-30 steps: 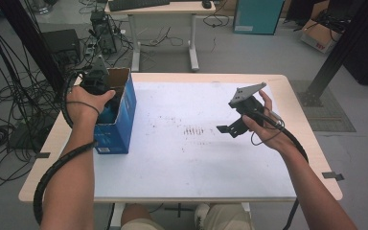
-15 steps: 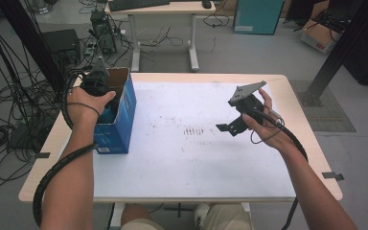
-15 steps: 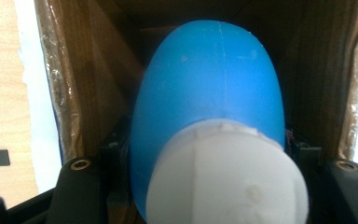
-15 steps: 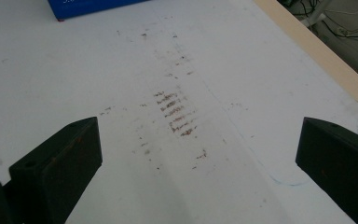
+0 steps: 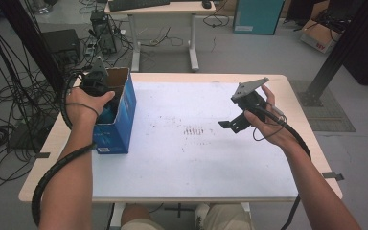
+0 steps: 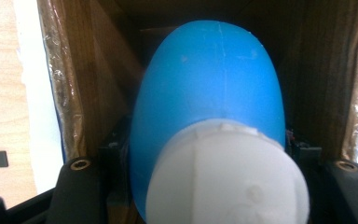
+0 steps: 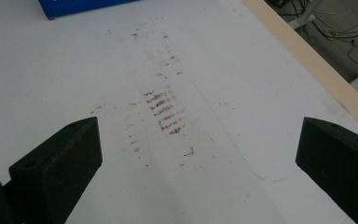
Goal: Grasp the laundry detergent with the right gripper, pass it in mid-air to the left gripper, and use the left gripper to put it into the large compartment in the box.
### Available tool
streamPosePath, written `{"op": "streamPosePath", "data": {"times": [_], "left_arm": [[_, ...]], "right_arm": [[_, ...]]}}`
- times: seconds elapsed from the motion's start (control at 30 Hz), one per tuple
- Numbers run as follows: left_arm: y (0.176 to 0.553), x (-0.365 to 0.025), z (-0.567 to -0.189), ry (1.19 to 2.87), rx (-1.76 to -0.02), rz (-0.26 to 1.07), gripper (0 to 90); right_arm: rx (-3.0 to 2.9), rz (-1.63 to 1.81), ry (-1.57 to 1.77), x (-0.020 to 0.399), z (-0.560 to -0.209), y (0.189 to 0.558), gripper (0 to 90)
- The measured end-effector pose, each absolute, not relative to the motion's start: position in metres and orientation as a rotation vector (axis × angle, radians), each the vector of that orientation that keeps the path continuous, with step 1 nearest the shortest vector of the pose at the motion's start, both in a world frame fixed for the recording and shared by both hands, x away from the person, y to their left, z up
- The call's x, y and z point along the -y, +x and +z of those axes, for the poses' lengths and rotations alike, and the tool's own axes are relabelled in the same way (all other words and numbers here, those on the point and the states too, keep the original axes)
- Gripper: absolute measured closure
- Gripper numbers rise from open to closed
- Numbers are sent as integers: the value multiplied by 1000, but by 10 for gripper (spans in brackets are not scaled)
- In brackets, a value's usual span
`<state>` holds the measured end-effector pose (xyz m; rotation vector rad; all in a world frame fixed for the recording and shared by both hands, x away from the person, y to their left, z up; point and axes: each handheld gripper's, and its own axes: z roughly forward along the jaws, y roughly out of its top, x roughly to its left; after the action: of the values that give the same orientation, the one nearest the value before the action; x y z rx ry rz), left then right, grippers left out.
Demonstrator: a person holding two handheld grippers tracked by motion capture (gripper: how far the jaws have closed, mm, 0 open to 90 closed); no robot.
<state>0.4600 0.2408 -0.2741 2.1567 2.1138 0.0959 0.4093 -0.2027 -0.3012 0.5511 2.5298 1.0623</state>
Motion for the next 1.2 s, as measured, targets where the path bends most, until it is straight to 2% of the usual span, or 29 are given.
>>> {"op": "streamPosePath", "data": {"times": [1.2], "left_arm": [[461,-240,-274,2170,-2113,95,367]], "right_arm": [[-2537,1040,555,204,-298,411,2]]}}
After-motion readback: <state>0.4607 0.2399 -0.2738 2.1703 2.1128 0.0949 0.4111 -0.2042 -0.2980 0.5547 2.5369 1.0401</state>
